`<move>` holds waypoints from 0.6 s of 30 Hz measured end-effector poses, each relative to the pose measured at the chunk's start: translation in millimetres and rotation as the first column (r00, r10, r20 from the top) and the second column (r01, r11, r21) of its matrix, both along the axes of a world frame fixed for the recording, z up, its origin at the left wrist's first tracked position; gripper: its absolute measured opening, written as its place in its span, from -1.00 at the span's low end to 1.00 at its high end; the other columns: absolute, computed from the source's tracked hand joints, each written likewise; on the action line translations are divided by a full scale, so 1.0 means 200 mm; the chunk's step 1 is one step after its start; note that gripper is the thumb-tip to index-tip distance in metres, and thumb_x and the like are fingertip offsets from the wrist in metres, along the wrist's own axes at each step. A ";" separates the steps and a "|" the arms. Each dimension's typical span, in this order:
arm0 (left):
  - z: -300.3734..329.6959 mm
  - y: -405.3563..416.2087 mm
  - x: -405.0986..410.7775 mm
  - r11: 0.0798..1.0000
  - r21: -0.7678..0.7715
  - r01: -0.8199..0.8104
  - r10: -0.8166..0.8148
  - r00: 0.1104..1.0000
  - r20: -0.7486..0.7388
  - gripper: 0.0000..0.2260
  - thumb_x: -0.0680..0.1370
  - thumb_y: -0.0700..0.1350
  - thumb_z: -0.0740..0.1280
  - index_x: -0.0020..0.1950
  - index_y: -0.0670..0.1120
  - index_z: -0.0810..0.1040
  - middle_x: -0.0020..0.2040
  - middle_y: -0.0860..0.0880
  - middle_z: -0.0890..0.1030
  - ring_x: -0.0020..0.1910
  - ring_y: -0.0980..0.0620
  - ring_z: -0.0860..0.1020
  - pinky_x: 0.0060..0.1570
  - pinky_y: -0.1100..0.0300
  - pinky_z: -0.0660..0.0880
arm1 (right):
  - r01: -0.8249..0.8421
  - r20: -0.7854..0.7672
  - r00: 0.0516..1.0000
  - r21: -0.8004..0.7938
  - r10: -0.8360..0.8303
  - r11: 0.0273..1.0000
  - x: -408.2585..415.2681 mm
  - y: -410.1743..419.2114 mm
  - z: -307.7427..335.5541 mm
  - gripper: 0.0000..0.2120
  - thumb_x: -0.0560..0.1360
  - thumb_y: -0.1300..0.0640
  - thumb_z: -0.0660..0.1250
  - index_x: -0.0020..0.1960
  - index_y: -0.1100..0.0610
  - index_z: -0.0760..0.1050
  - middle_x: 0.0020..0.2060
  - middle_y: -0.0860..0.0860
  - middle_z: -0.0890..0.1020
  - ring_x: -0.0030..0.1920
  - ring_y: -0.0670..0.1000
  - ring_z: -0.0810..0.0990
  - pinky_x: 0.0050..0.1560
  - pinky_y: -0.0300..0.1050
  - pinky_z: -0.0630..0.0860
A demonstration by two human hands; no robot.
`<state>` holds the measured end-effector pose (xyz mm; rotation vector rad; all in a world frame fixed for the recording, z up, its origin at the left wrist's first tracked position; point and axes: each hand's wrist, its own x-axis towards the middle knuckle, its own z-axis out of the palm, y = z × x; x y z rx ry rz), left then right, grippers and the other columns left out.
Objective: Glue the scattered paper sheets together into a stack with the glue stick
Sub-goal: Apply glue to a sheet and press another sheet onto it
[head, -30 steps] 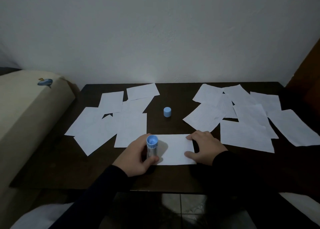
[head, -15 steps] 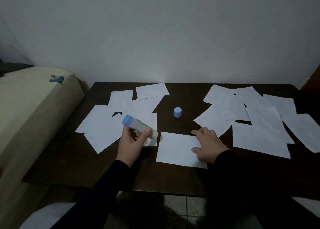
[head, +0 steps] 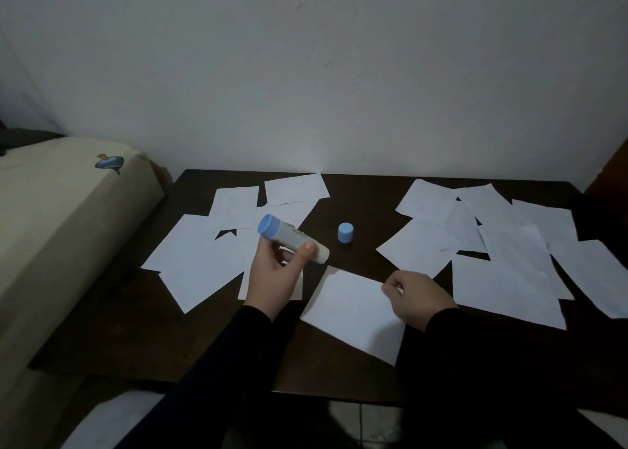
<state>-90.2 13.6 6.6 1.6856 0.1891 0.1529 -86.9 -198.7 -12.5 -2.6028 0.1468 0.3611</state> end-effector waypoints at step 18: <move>-0.01 -0.25 -0.03 0.785 0.427 0.449 -0.427 0.891 -0.151 -0.61 0.48 0.11 0.40 0.20 0.15 0.29 -0.02 0.18 0.46 -0.11 0.19 0.46 -0.13 0.37 0.38 | 0.121 0.064 0.991 -0.113 -0.114 0.986 -0.07 0.02 0.03 -0.79 0.52 -0.16 0.28 -0.07 -0.01 0.48 -0.18 -0.07 0.57 -0.14 -0.10 0.54 -0.03 -0.15 0.51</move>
